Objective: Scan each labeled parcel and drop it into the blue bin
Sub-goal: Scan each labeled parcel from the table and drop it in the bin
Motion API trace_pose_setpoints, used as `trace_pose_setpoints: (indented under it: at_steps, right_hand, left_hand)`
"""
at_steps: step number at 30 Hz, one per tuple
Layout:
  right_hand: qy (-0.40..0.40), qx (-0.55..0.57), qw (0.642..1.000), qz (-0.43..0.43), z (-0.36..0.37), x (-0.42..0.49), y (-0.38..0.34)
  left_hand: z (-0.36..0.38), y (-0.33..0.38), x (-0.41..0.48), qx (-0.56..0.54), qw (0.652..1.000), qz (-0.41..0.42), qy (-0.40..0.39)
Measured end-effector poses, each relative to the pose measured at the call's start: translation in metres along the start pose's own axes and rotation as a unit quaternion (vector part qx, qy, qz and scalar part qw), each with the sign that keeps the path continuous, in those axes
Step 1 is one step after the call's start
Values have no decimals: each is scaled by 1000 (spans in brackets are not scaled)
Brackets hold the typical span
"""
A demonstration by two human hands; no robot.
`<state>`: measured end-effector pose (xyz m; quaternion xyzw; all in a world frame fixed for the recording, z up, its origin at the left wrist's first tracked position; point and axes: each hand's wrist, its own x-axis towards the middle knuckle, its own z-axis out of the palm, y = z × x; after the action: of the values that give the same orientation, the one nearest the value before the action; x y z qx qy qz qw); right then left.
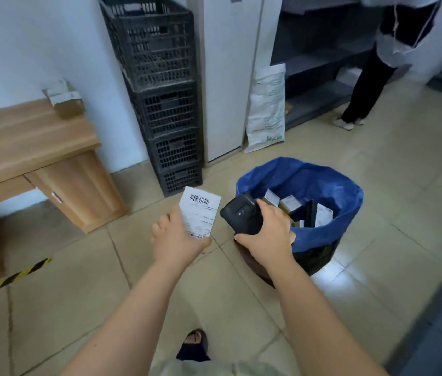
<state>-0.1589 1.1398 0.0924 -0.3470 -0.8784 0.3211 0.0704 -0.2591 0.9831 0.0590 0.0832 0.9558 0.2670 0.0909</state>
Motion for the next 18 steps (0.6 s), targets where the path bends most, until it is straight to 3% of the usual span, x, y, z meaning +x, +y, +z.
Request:
trace_pose_setpoints:
  at_steps: [8,18]
  right_hand:
    - [33,7,995,89,4,98,-10]
    - [82,12,973,217,-19,183,48]
  left_hand:
    - [17,60,132,-6,997,73,-35]
    - [89,114,201,51,990,82,-99]
